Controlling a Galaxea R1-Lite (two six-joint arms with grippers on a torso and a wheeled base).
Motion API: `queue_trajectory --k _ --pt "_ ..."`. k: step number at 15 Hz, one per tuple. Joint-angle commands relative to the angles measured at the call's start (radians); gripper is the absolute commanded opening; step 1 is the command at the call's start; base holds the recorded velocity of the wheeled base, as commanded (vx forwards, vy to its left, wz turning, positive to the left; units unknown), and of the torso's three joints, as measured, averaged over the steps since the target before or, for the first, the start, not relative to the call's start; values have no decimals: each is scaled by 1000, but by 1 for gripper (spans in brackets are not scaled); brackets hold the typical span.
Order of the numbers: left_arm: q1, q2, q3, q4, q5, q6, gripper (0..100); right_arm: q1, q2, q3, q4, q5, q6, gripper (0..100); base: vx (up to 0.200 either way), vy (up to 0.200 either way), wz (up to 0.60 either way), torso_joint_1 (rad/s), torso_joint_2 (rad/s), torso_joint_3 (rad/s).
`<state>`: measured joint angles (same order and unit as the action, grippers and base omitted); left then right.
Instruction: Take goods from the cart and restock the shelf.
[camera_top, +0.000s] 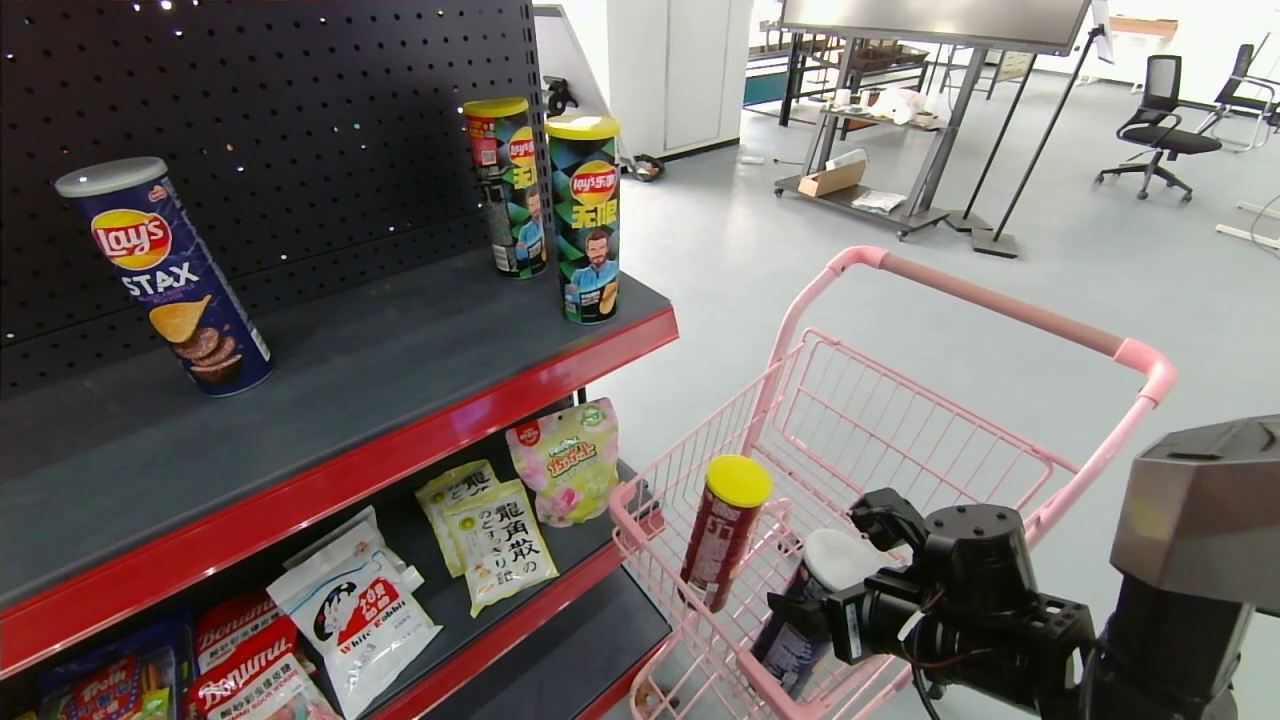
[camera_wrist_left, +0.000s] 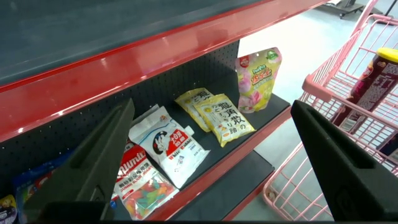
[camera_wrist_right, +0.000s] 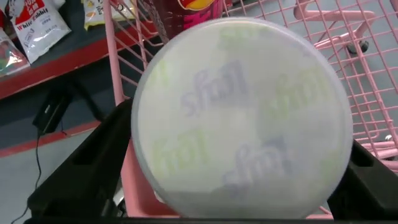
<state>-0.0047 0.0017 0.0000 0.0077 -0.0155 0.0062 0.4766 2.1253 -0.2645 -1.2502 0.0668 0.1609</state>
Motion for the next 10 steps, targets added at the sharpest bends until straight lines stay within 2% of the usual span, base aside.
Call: queue_trajectory --k 1,2,4,5,8,10 --pt "0 0 0 0 0 0 100 2 39 -1 -9 -1 3 100 0 0 0 0 0 0" --pt "0 0 0 0 0 0 100 2 59 -2 -54 -7 3 0 0 0 0 0 0 0" --pt "0 0 0 0 0 0 100 4 117 -4 -178 -10 -4 0 0 0 0 0 0 0" --pt "0 0 0 0 0 0 100 8 130 2 -196 -10 -6 0 0 0 0 0 0 0" --pt "0 -2 0 0 0 0 100 22 120 36 -204 -21 -4 0 0 0 0 0 0 0" --pt "0 0 0 0 0 0 100 33 -2 64 -183 -78 -15 0 0 0 0 0 0 0"
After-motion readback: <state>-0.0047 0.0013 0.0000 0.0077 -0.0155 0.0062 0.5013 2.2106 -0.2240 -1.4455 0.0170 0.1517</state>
